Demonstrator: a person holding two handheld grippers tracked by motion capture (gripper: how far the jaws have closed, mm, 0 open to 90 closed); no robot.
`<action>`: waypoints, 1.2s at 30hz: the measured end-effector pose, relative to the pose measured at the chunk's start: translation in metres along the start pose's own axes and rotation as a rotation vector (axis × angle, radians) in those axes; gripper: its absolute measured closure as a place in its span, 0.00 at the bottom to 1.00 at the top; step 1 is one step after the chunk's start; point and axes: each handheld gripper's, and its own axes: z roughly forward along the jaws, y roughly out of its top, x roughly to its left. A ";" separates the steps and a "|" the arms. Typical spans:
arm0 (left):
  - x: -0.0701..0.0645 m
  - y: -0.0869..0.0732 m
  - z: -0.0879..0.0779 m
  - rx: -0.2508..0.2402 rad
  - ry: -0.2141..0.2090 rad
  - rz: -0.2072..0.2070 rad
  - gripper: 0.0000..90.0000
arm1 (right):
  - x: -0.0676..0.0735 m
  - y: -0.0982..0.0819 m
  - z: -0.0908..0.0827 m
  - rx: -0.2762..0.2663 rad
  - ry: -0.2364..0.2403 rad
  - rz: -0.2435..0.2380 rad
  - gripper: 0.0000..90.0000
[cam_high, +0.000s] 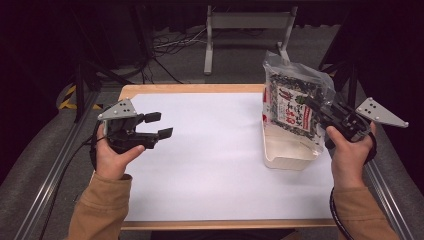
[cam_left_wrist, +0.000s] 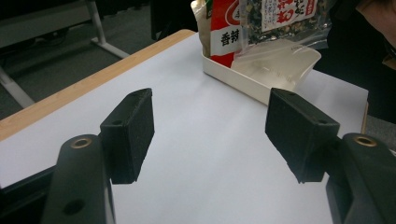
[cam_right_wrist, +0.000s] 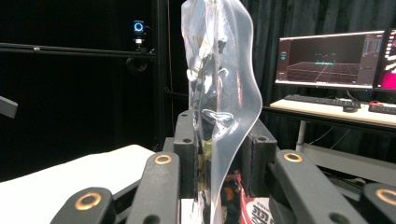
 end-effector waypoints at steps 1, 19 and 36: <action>0.000 0.000 0.000 0.000 0.001 0.001 0.37 | -0.001 -0.002 0.000 -0.001 0.000 0.002 0.79; 0.000 0.000 0.002 0.009 -0.003 0.002 0.37 | -0.011 -0.029 0.002 -0.016 -0.017 0.024 0.79; 0.000 -0.001 0.002 0.011 -0.001 0.007 0.37 | -0.009 -0.053 -0.006 -0.053 -0.053 0.076 0.79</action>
